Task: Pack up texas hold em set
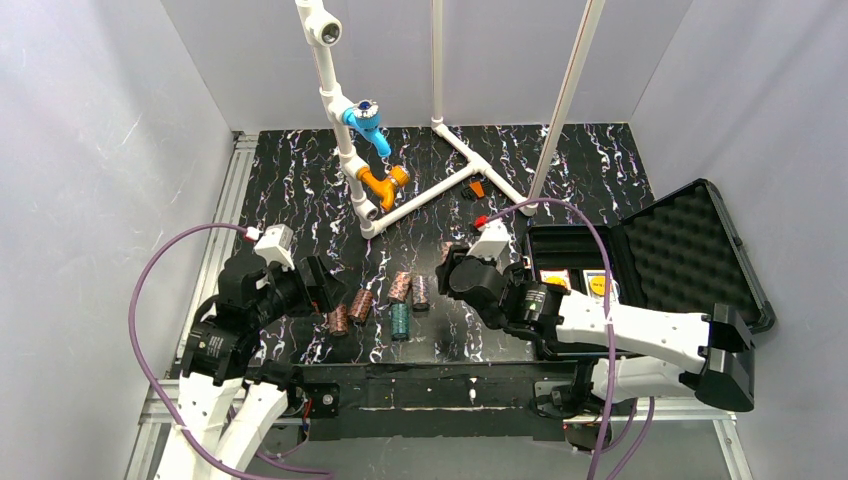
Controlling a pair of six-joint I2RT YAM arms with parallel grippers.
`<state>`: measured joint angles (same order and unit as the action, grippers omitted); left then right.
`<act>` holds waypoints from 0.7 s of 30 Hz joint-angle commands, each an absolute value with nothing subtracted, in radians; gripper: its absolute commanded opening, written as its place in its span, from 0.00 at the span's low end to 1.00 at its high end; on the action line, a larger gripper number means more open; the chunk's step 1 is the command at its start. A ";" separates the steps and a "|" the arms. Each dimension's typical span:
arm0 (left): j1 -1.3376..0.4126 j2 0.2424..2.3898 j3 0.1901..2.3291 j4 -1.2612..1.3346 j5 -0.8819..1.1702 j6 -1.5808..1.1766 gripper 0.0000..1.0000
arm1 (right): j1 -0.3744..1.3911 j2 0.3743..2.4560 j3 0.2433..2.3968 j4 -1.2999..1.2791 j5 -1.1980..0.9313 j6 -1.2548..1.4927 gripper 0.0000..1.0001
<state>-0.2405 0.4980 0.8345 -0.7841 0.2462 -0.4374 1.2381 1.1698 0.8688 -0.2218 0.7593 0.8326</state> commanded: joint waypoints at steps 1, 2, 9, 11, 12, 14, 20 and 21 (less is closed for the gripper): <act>-0.243 0.510 0.847 -0.785 0.249 -0.407 0.91 | 1.241 1.113 0.869 -0.230 0.962 0.834 0.01; -0.244 0.507 0.845 -0.782 0.250 -0.407 0.91 | 1.240 1.105 0.867 -0.230 0.981 0.828 0.01; -0.243 0.502 0.844 -0.779 0.253 -0.407 0.89 | 1.240 1.077 0.875 -0.319 1.121 0.916 0.01; -0.243 0.500 0.843 -0.779 0.253 -0.407 0.88 | 1.236 1.071 0.881 -0.355 1.167 0.976 0.01; -0.243 0.499 0.842 -0.778 0.253 -0.407 0.88 | 1.230 1.069 0.889 -0.370 1.188 0.991 0.01; -0.244 0.499 0.842 -0.777 0.254 -0.408 0.88 | 1.222 1.075 0.919 -0.452 1.267 1.077 0.01; -0.243 0.503 0.839 -0.773 0.262 -0.408 0.86 | 1.137 1.139 1.035 -0.729 1.354 1.331 0.01; -0.243 0.504 0.839 -0.772 0.263 -0.408 0.86 | 1.110 1.144 1.044 -0.753 1.341 1.357 0.01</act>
<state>-0.2405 0.5056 0.8345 -0.7826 0.2474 -0.4221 1.1786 1.1313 0.9417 -0.6136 1.1942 1.1500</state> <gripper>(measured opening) 0.859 0.523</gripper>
